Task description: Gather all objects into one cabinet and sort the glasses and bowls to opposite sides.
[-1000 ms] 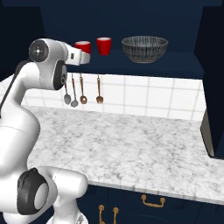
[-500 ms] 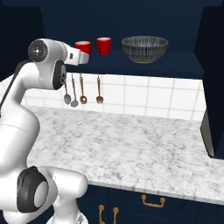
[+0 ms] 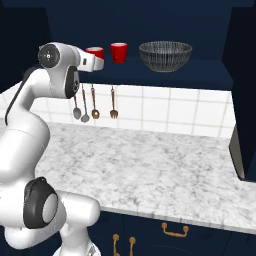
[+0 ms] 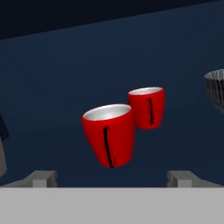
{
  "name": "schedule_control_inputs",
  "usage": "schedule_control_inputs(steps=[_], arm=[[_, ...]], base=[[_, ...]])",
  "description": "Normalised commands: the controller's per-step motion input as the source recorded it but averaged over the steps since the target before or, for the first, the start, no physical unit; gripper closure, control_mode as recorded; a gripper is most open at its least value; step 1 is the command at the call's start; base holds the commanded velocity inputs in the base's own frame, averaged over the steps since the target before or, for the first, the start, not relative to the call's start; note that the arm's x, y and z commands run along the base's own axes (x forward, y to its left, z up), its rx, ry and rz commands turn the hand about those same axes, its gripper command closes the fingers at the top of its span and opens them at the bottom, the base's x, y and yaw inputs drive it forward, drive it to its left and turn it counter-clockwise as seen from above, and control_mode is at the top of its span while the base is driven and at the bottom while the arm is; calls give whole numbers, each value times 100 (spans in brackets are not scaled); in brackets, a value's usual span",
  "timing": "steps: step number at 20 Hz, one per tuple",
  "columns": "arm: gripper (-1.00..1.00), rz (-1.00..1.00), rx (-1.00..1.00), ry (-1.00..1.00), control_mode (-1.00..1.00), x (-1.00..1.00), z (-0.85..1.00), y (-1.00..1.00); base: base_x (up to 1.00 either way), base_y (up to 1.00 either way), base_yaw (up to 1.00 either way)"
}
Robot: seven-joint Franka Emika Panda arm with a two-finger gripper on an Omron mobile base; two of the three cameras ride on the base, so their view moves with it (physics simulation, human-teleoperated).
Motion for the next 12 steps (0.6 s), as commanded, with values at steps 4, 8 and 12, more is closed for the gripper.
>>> schedule_control_inputs(steps=[4,8,12], arm=[[-100,0,0,0,-100,35,-5,1],[-100,0,0,0,-100,33,-13,0],[-100,0,0,0,-100,36,-13,3]], base=[[0,0,0],[0,0,0],[0,0,0]])
